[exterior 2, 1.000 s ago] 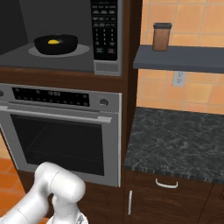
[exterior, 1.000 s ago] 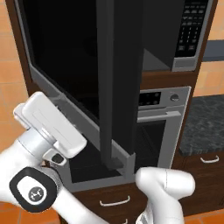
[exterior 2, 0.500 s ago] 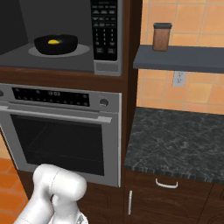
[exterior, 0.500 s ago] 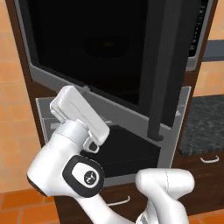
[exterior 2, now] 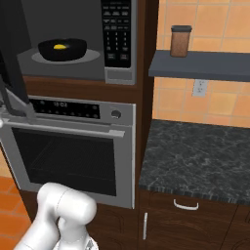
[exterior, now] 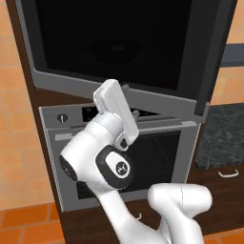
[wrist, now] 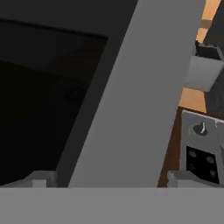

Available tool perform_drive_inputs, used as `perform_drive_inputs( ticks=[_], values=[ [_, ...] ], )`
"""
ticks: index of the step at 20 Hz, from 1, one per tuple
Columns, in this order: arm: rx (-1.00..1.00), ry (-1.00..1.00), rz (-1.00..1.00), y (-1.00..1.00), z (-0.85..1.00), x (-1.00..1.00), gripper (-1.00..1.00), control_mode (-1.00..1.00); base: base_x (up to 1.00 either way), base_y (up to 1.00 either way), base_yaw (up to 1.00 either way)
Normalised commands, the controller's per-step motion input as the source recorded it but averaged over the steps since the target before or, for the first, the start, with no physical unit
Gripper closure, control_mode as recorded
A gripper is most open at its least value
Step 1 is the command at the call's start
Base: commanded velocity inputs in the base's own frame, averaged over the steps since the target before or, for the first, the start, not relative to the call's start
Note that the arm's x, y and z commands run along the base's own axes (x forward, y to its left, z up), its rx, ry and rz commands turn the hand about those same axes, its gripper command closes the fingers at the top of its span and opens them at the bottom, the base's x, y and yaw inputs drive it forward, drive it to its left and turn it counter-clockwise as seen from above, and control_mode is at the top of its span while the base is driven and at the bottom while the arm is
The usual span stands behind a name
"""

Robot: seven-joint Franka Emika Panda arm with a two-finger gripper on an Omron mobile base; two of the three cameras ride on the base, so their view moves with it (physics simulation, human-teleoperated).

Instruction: Pick the lemon from the sink and place it in the bowl. Then pick the bowl and place it in the microwave. Then close the microwave door and press the start button.

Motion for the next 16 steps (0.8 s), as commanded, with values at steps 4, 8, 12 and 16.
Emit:
perform_drive_inputs(
  ticks=[4,8,12,16],
  values=[
    [0.48,0.25,-0.31,-0.04,0.63,0.16,-1.00,-1.00,0.00,0.00,0.00],
    [0.40,0.09,0.03,-0.58,0.28,0.65,-1.00,-1.00,0.00,0.00,0.00],
    [0.35,0.09,0.16,-0.65,0.01,0.95,-1.00,-1.00,0.00,0.00,0.00],
    [0.27,0.01,0.29,-0.43,0.00,0.80,-1.00,-1.00,0.00,0.00,0.00]
  ],
)
